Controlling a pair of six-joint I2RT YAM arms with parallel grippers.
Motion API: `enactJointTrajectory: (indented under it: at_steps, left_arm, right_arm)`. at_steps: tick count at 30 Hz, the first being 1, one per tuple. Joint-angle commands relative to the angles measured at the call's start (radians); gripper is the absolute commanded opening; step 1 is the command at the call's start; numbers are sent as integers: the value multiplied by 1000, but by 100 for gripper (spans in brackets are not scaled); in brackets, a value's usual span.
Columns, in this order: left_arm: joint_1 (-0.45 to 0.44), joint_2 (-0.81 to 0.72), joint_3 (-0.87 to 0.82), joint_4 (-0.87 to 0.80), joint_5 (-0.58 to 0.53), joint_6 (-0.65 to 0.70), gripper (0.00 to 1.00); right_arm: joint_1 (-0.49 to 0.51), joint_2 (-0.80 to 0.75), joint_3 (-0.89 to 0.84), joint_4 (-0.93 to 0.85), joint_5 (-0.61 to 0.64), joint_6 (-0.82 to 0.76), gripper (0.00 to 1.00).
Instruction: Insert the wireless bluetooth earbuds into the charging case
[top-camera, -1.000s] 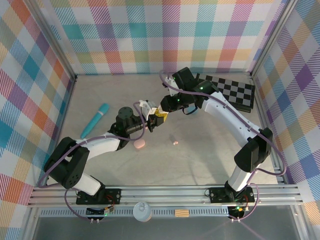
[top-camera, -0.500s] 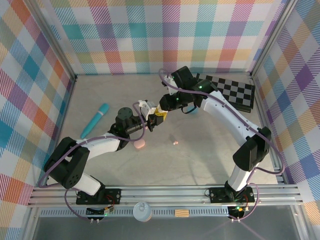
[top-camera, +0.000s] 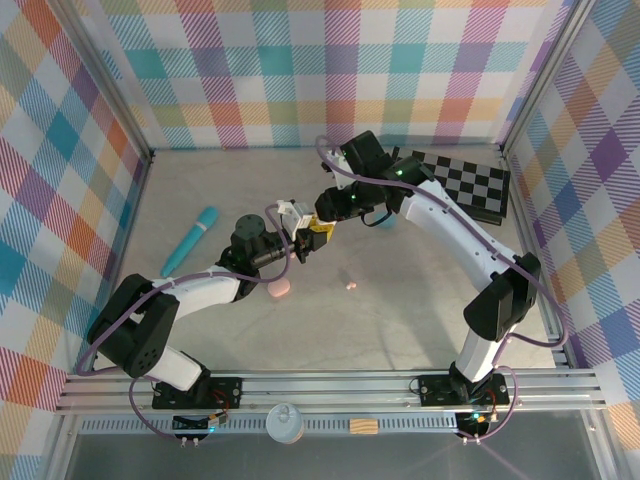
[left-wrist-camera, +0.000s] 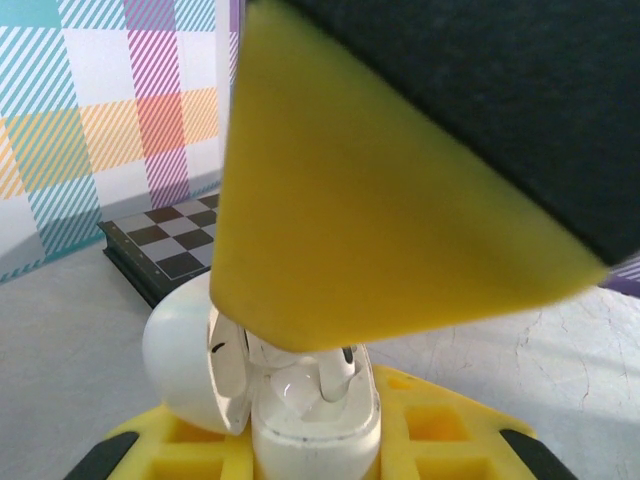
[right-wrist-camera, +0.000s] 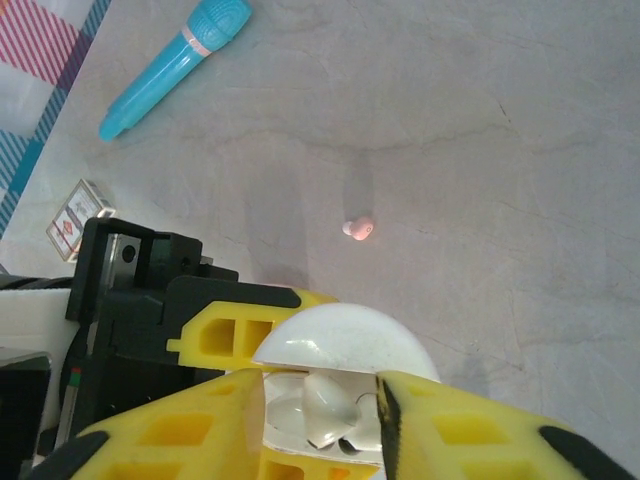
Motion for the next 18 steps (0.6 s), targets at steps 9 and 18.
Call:
enactJointTrajectory:
  at_steps: [9,18]
  left_arm:
    - [-8,-15,-5,105,37,3,13]
    - [-8,-28,-7,87,36,1,13]
  right_arm:
    - [3,-45,-29,27,-52,0,52]
    - [3,-14,-21,38,-144,15,44]
